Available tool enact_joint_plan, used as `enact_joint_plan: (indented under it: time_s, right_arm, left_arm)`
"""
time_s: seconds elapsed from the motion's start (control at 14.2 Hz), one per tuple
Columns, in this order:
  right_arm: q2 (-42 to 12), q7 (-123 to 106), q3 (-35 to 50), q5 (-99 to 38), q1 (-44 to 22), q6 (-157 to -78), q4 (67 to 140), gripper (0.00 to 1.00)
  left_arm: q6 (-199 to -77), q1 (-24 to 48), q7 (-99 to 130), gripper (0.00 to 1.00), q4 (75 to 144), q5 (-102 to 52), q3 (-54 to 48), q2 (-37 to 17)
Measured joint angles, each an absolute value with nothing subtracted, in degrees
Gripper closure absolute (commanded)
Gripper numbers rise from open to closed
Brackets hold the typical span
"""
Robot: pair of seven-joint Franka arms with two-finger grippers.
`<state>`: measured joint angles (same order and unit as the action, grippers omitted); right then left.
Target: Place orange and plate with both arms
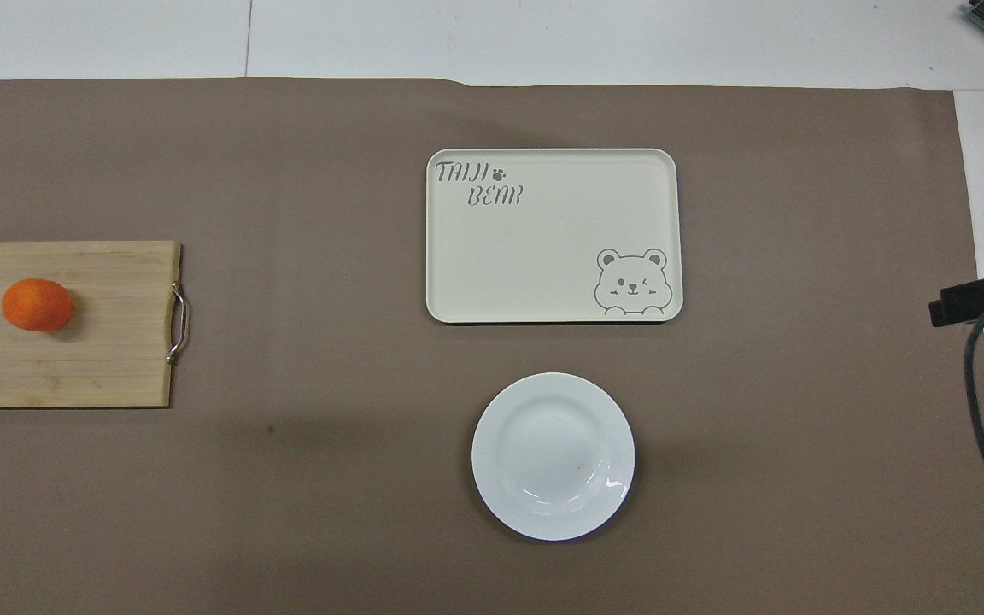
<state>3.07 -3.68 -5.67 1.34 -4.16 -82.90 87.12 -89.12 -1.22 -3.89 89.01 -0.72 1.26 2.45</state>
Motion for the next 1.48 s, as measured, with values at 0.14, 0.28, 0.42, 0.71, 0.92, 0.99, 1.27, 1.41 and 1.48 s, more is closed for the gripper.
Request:
enact_joint_plan:
  time_s: [0.14, 0.28, 0.42, 0.71, 0.92, 0.99, 1.27, 1.41, 1.48]
  right_arm:
    - [3.1, -2.7, -5.7, 1.3, -4.2, -82.9, 87.1, 0.0]
    - [3.1, -2.0, -5.7, 1.3, -4.2, -82.9, 87.1, 0.0]
    - [3.2, -1.9, -5.7, 1.3, -4.1, -82.9, 87.1, 0.0]
    - [3.2, -1.9, -5.8, 1.3, -3.7, -82.5, 87.1, 0.0]
    - [3.2, -1.9, -5.8, 1.3, -3.7, -82.5, 87.1, 0.0]
    - [3.2, -1.9, -5.8, 1.3, -3.6, -82.5, 87.1, 0.0]
    - [3.2, -1.9, -5.8, 1.3, -3.6, -82.5, 87.1, 0.0]
    - [3.2, -1.9, -5.8, 1.3, -3.6, -82.5, 87.1, 0.0]
    - [3.2, -1.9, -5.8, 1.3, -3.6, -82.5, 87.1, 0.0]
  left_arm:
    - [-89.1, -1.2, -3.9, 0.0, 89.0, -0.7, 1.2, 2.5]
    - [-89.1, -1.2, -3.9, 0.0, 89.0, -0.7, 1.0, 2.5]
    - [-89.1, -1.1, -3.9, 0.0, 89.0, -0.7, 0.4, 2.5]
    - [-88.8, -1.1, -3.9, 0.0, 89.0, -0.7, 0.2, 2.5]
    - [-88.5, -1.1, -3.9, 0.0, 89.0, -0.7, 0.2, 2.5]
    - [-88.5, -1.1, -3.9, 0.0, 89.0, -0.7, 0.2, 2.5]
    - [-88.3, -1.1, -3.9, 0.0, 89.0, -0.7, -0.3, 2.6]
    - [-88.3, -1.0, -3.9, 0.0, 89.0, -0.7, -0.5, 2.6]
    - [-88.3, -1.0, -3.9, 0.0, 89.0, -0.7, -0.5, 2.6]
